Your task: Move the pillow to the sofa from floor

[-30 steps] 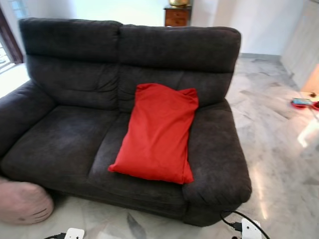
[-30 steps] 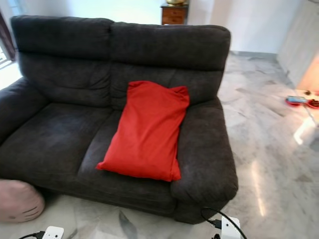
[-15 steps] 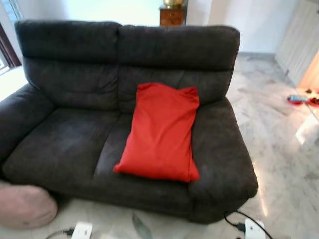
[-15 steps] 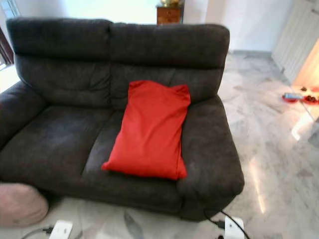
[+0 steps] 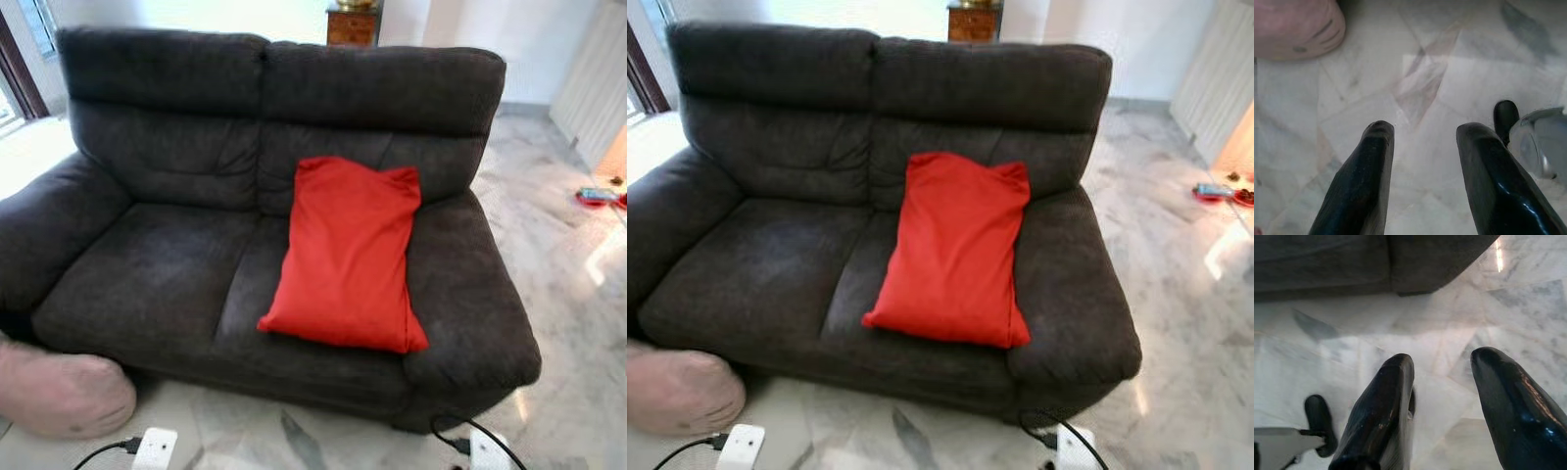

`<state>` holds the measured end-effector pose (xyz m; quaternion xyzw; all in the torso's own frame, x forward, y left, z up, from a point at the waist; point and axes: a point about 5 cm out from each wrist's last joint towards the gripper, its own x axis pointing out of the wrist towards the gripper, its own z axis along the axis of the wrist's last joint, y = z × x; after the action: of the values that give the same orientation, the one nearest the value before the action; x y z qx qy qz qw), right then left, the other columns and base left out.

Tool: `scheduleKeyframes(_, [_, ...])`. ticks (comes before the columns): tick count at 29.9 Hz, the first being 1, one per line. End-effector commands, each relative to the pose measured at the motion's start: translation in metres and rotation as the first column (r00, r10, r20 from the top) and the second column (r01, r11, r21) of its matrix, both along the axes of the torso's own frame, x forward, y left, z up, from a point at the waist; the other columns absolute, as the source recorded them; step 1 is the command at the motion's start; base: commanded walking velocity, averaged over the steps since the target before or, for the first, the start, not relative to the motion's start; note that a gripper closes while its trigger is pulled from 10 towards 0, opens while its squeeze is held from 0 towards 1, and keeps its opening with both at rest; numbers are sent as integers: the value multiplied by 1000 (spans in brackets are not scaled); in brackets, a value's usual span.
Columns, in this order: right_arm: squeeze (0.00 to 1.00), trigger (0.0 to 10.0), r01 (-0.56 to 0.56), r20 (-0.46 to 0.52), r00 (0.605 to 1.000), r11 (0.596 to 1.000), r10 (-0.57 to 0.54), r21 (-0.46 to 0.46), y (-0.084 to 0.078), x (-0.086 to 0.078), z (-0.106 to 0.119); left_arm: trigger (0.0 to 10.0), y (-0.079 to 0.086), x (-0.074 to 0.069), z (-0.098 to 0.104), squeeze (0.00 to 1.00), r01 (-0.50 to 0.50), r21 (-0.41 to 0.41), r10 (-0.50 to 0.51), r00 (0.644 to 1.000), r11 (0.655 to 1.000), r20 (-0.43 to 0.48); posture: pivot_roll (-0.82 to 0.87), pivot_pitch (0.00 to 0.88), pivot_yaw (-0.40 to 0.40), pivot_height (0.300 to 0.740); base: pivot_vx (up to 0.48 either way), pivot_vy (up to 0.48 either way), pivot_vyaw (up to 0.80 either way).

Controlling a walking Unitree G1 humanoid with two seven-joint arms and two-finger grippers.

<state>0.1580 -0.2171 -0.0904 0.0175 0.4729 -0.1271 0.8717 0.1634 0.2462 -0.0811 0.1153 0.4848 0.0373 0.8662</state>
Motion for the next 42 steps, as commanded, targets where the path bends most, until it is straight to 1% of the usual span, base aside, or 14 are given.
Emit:
scheduleKeyframes(1, [0,10000,6,-13,1000,1000,-7,-11,-6,-4,-1,10000,-4,0,-1,0,-2,-13,2,1000,1000,-1,111,0,-6,740,0,319,0])
scheduleKeyframes(8, [0,10000,-12,-26,1000,1000,12,-8,-5,-7,-2,10000,-3,-1,-2,0,-2,-13,2,1000,1000,-6,112,0,-7,740,0,275,0])
scheduleKeyframes(15, [0,10000,-45,-19,999,999,45,2,-3,-5,-1,10000,-9,-2,-3,0,-3,-18,3,1000,1000,-9,106,0,-7,740,0,276,0])
scheduleKeyframes(23, [0,10000,-51,-23,998,999,52,17,-1,-6,-2,10000,-10,-7,-5,0,-9,-20,9,1000,1000,-18,104,0,-4,740,0,40,696])
scheduleKeyframes(27, [0,10000,-36,-35,999,999,37,40,0,-9,-4,10000,-9,-8,-6,0,-11,-21,11,1000,1000,-19,104,0,-3,740,0,0,0])
scheduleKeyframes(30, [0,10000,-36,-37,999,999,37,34,-2,-12,-4,10000,-7,-10,-6,0,-11,-21,10,1000,1000,-21,103,0,0,740,0,0,0])
scheduleKeyframes(34, [0,10000,-20,-44,999,1000,21,23,-11,-17,-4,10000,-8,-12,-7,0,-4,-24,4,1000,1000,-22,101,0,4,740,0,0,0])
scheduleKeyframes(40, [0,10000,-12,-46,999,1000,13,21,-14,-19,-4,10000,-11,-12,-8,0,2,-27,-3,1000,1000,-20,101,0,5,740,0,0,0])
scheduleKeyframes(42, [0,10000,-7,-60,998,1000,7,7,-15,-20,-5,10000,-13,-12,-8,0,7,-29,-8,1000,1000,-20,100,0,6,740,0,122,0])
